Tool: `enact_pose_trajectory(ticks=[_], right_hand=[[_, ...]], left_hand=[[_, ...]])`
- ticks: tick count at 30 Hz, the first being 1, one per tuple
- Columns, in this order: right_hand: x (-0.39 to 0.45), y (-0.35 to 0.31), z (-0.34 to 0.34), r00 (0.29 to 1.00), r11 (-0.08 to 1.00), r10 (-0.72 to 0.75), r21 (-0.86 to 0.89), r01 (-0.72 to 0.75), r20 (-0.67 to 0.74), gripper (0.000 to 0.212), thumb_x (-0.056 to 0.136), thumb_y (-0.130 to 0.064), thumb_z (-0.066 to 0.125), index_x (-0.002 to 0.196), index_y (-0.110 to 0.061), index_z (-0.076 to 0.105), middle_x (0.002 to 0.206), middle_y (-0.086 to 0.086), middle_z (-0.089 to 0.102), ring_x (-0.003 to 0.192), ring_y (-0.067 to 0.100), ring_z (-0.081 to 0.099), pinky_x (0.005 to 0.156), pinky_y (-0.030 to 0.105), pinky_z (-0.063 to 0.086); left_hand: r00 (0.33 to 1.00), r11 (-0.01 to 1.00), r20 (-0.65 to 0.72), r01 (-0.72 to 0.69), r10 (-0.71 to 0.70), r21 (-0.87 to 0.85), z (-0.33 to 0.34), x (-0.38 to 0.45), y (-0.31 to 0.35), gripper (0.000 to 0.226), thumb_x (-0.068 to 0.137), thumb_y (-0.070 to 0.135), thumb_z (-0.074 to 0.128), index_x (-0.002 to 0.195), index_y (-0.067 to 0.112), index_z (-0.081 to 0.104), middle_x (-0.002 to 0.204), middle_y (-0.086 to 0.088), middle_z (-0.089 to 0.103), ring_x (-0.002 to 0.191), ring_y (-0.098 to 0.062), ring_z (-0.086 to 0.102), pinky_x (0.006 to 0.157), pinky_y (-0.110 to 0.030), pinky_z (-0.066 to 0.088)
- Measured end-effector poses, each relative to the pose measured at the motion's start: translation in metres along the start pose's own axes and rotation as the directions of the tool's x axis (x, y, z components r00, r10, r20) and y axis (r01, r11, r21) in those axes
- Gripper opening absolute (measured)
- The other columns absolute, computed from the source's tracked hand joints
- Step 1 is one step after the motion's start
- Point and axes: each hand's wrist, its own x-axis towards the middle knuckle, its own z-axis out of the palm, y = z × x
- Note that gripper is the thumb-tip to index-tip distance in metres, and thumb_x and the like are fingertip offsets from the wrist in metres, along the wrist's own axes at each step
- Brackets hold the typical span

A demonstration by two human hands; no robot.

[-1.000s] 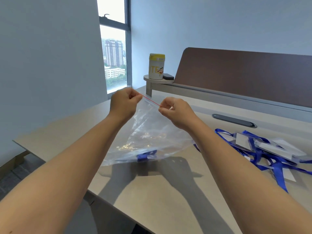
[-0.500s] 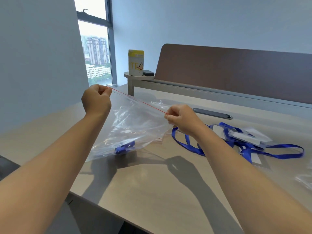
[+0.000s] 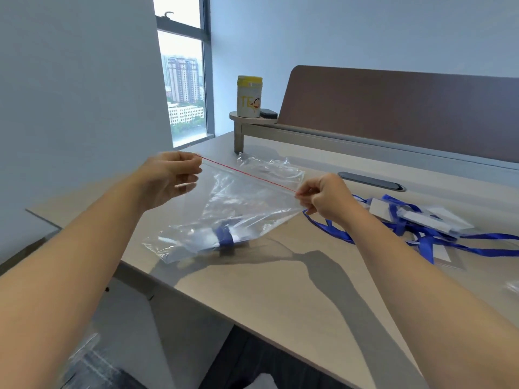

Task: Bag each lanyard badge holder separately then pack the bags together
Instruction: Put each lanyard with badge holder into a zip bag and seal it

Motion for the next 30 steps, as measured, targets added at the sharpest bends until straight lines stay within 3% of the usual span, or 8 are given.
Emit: enact_pose_trajectory(ticks=[3, 8, 14, 17, 21, 26, 28, 30], right_hand=[[-0.008, -0.003, 0.002, 0.992, 0.997, 0.074, -0.03, -0.072, 0.099, 0.027, 0.084, 0.014, 0.044, 0.088, -0.001, 0.066, 0.081, 0.012, 0.061, 0.072, 0.022, 0.056, 0.073, 0.033, 0.053], [-0.027, -0.005, 0.014, 0.923, 0.966, 0.241, -0.168, -0.197, 0.3, 0.027, 0.082, -0.001, 0.043, 0.09, 0.006, 0.068, 0.066, 0.002, 0.06, 0.074, 0.022, 0.053, 0.073, 0.029, 0.042], [-0.024, -0.001, 0.047, 0.89, 0.934, 0.336, -0.229, -0.274, 0.307, 0.033, 0.087, -0.02, 0.054, 0.111, 0.002, 0.061, 0.104, 0.016, 0.065, 0.082, 0.019, 0.053, 0.063, 0.023, 0.042], [-0.019, 0.002, 0.068, 0.853, 0.914, 0.402, -0.094, -0.394, 0.331, 0.041, 0.087, -0.019, 0.059, 0.118, 0.006, 0.05, 0.071, 0.006, 0.048, 0.058, 0.014, 0.047, 0.048, 0.021, 0.039], [-0.004, 0.004, 0.09, 0.84, 0.882, 0.418, 0.068, -0.466, 0.345, 0.051, 0.083, -0.017, 0.064, 0.123, 0.004, 0.04, 0.085, 0.01, 0.051, 0.061, 0.014, 0.049, 0.051, 0.022, 0.043], [0.007, 0.002, 0.098, 0.849, 0.895, 0.399, 0.056, -0.443, 0.347, 0.017, 0.081, -0.009, 0.066, 0.08, -0.008, 0.049, 0.065, 0.006, 0.047, 0.05, 0.011, 0.045, 0.044, 0.02, 0.039], [0.006, 0.003, 0.098, 0.861, 0.902, 0.366, 0.095, -0.422, 0.353, 0.017, 0.08, -0.007, 0.066, 0.076, -0.007, 0.05, 0.064, 0.004, 0.046, 0.044, 0.009, 0.046, 0.037, 0.019, 0.037], [0.005, 0.002, 0.096, 0.897, 0.926, 0.296, 0.131, -0.353, 0.329, 0.011, 0.079, -0.008, 0.067, 0.075, -0.006, 0.057, 0.07, 0.002, 0.051, 0.06, 0.012, 0.05, 0.051, 0.019, 0.04]], left_hand=[[0.979, 0.978, 0.106, 0.184, -0.174, -0.094, -0.022, -0.021, -0.008, 0.047, 0.049, 0.051, 0.078, 0.078, 0.018, 0.063, 0.069, 0.002, 0.068, 0.074, -0.015, 0.064, 0.069, -0.029, 0.052], [0.872, 0.728, -0.237, 0.489, -0.429, 0.481, -0.027, -0.036, -0.054, 0.045, 0.085, 0.047, 0.054, 0.112, 0.011, 0.052, 0.125, -0.006, 0.047, 0.121, -0.029, 0.044, 0.087, -0.038, 0.04], [0.849, 0.744, -0.246, 0.528, -0.467, 0.41, -0.009, -0.033, -0.085, 0.062, 0.083, 0.033, 0.064, 0.134, 0.008, 0.038, 0.142, -0.015, 0.039, 0.106, -0.032, 0.049, 0.085, -0.039, 0.046], [0.859, 0.797, -0.237, 0.51, -0.453, 0.325, -0.005, -0.019, -0.092, 0.058, 0.079, 0.022, 0.07, 0.126, 0.002, 0.041, 0.124, -0.02, 0.046, 0.083, -0.024, 0.049, 0.066, -0.033, 0.046], [0.871, 0.841, -0.313, 0.466, -0.38, 0.276, 0.002, -0.001, -0.1, 0.049, 0.074, 0.005, 0.073, 0.113, -0.01, 0.049, 0.098, -0.019, 0.05, 0.065, -0.019, 0.048, 0.062, -0.032, 0.045], [0.898, 0.883, -0.241, 0.419, -0.368, 0.212, 0.006, 0.011, -0.098, 0.022, 0.077, -0.007, 0.065, 0.065, 0.002, 0.05, 0.065, -0.011, 0.055, 0.042, -0.014, 0.052, 0.037, -0.019, 0.037], [0.925, 0.918, -0.169, 0.365, -0.339, 0.156, 0.005, 0.011, -0.095, 0.023, 0.08, -0.008, 0.06, 0.065, 0.008, 0.051, 0.041, 0.0, 0.056, 0.034, -0.006, 0.051, 0.036, -0.012, 0.035], [0.943, 0.942, -0.127, 0.32, -0.307, 0.097, 0.002, 0.008, -0.089, 0.021, 0.083, -0.007, 0.056, 0.07, 0.009, 0.052, 0.031, 0.004, 0.054, 0.026, 0.002, 0.046, 0.032, -0.006, 0.033]])
